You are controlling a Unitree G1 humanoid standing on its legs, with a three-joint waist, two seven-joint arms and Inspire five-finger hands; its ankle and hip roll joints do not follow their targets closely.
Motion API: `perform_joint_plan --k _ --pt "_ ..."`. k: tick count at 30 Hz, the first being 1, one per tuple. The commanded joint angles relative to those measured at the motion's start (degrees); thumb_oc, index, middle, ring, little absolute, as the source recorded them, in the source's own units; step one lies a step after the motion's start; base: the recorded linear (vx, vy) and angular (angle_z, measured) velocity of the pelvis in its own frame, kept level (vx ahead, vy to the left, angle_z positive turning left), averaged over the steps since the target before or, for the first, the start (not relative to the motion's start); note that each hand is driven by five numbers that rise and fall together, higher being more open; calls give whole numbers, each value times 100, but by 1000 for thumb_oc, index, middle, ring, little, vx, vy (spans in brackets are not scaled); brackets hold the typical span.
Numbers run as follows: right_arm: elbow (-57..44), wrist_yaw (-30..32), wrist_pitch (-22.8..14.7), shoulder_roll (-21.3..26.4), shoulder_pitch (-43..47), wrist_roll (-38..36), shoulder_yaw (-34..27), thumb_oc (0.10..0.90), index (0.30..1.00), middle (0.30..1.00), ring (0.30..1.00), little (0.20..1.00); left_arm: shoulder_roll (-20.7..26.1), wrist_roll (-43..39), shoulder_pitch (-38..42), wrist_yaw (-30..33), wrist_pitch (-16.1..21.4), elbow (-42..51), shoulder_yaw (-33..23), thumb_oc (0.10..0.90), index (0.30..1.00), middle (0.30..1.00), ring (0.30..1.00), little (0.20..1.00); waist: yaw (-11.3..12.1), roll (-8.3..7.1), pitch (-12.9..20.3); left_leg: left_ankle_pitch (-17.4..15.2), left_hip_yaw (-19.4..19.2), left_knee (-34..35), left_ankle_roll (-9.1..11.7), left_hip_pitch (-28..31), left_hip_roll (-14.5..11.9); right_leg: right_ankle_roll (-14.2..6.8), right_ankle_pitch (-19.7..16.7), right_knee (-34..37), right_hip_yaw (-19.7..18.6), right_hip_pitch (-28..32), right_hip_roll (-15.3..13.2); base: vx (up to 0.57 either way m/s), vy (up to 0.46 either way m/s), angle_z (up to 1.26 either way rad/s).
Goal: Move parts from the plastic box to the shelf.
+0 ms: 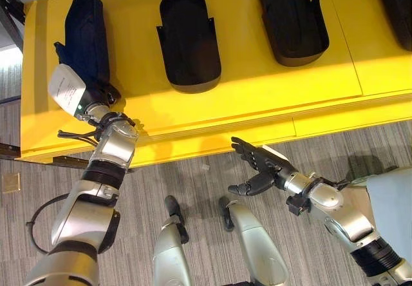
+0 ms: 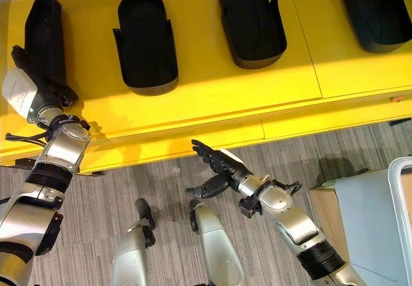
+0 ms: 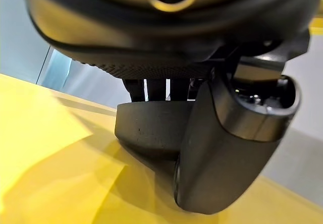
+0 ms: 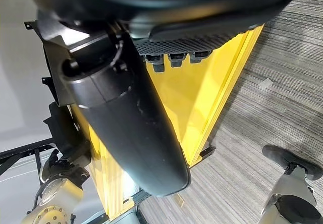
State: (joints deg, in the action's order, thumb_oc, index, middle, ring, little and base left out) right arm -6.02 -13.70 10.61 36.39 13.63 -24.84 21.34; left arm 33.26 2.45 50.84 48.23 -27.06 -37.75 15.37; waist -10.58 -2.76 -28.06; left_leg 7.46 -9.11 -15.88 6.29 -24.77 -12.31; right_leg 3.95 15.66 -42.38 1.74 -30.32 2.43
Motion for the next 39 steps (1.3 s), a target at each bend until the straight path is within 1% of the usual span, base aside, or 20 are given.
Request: perform_joint_plan --k 1,6,7,10,15,24,27,28,33,38,39 --pt "-539 7 -479 -257 248 -122 -160 900 1000 1000 1000 1000 -532 -417 -366 -226 126 -164 110 900 1000 1000 1000 1000 -133 -290 71 -675 130 -484 -201 80 -88 -295 46 106 263 182 -335 0 0 0" --pt "-530 32 -500 -266 261 -123 -136 900 1000 1000 1000 1000 -586 -502 -344 -320 257 -121 125 900 1000 1000 1000 1000 -136 -291 76 -669 125 -474 -197 94 -93 -300 40 110 265 185 -332 0 0 0" --pt "-544 26 -486 -265 261 -116 -143 900 1000 1000 1000 1000 -605 -548 -359 -346 379 -101 136 900 1000 1000 1000 1000 -142 -290 75 -672 123 -472 -199 102 -91 -300 40 113 262 191 -331 0 0 0" --pt "-584 15 -480 -257 219 -97 -165 900 1000 1000 1000 1000 -646 -544 -389 -447 585 136 152 900 1000 1000 1000 1000 -141 -286 75 -661 124 -457 -201 115 -83 -296 37 132 258 208 -325 0 0 0" --pt "-549 24 -526 -304 220 -58 -160 900 1000 1000 1000 1000 -704 -419 -400 -452 707 404 202 900 1000 1000 1000 1000 -133 -297 60 -677 134 -459 -211 103 -73 -295 38 131 256 206 -315 0 -2 1" --pt "-551 30 -582 -326 160 -37 -166 900 1000 1000 1000 1000 -686 -68 -374 -632 770 1005 320 900 1000 1000 1000 1000 -126 -304 64 -689 146 -465 -210 105 -72 -294 44 127 253 209 -293 0 0 0" --pt "-534 51 -638 -354 125 -2 -161 900 1000 1000 1000 1000 -708 -85 -403 -796 946 1361 373 900 1000 1000 1000 1000 -119 -303 64 -685 155 -452 -210 123 -67 -290 39 151 247 224 -279 0 0 0" --pt "-529 38 -646 -359 109 22 -170 900 1000 1000 1000 1000 -721 -142 -427 -829 1077 1440 354 900 1000 1000 1000 1000 -114 -302 62 -687 159 -454 -212 123 -66 -291 38 152 247 228 -277 0 0 0" --pt "-542 9 -635 -366 80 38 -220 900 1000 1000 1000 1000 -700 -268 -481 -1015 1044 1628 322 900 1000 1000 1000 1000 -110 -277 58 -691 160 -443 -211 141 -51 -296 30 169 239 241 -272 0 5 1" --pt "-586 -44 -556 -346 94 57 -253 900 1000 1000 1000 1000 -566 -160 -517 -1347 889 1556 383 900 1000 1000 1000 1000 -111 -233 55 -679 145 -441 -212 162 -37 -295 28 176 243 254 -286 -2 23 0" --pt "-595 -38 -555 -317 91 52 -255 900 1000 1000 1000 1000 -512 -16 -517 -1444 854 1560 412 900 1000 1000 1000 1000 -107 -218 52 -684 138 -434 -213 171 -33 -295 26 182 243 262 -293 -4 38 -4"
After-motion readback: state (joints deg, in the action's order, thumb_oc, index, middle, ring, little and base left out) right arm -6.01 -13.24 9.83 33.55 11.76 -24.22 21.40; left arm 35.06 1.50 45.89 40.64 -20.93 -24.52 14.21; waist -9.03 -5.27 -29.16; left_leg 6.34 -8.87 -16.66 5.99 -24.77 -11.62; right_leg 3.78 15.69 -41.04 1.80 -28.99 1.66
